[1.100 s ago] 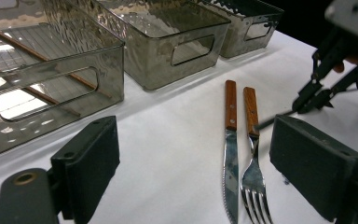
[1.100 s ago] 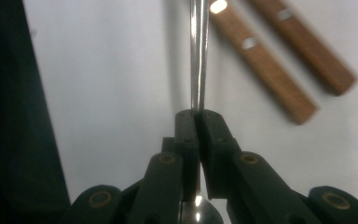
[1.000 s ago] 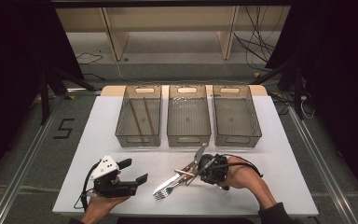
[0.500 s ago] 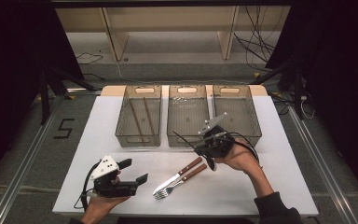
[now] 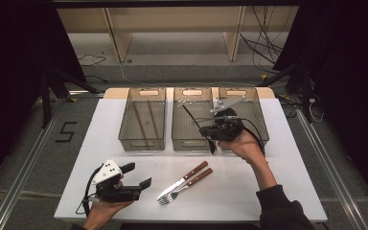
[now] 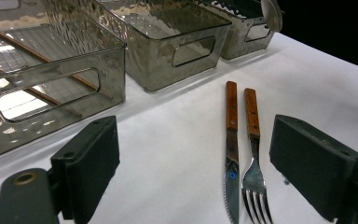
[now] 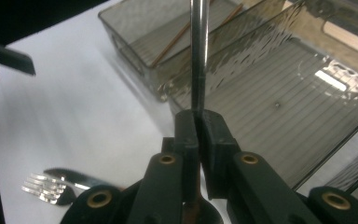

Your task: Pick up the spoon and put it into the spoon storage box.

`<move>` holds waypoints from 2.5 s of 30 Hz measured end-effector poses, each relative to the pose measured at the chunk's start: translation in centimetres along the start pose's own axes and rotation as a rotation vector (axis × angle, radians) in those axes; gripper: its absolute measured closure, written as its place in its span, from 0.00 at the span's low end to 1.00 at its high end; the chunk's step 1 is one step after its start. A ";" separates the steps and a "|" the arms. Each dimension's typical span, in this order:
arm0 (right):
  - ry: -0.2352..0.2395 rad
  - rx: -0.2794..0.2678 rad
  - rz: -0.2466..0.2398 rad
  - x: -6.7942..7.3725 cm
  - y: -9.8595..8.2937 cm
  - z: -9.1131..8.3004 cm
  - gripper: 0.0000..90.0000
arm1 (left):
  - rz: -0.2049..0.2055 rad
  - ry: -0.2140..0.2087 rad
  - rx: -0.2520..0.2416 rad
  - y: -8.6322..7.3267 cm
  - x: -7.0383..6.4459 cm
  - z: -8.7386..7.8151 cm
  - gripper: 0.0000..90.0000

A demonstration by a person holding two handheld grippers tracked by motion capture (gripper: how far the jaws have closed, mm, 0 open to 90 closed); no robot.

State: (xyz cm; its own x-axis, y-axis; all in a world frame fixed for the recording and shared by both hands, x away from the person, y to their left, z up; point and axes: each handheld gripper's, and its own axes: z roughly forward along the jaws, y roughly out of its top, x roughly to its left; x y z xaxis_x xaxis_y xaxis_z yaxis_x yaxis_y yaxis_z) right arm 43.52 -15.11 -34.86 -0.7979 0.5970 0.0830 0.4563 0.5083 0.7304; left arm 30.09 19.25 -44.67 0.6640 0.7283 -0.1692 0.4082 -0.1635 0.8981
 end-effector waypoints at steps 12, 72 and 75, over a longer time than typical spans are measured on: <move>-0.048 -0.054 0.062 -1.6 2.6 0.9 0.96 | -0.001 -0.002 0.000 0.0 0.0 0.0 0.17; -0.156 0.063 0.214 -4.9 2.7 6.8 0.51 | -0.003 -0.006 -0.008 0.1 0.0 -0.1 0.17; -0.148 0.064 0.188 -4.4 2.8 6.3 0.46 | -0.004 -0.005 -0.008 0.1 0.0 -0.1 0.17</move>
State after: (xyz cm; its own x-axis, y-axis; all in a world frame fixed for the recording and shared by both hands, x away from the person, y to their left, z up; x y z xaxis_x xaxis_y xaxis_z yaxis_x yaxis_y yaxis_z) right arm 50.77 -12.38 -37.50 -0.6324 0.7668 0.1100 0.6192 0.4150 0.6666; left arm 30.07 19.30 -44.58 0.6657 0.7255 -0.1746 0.4056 -0.1554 0.9008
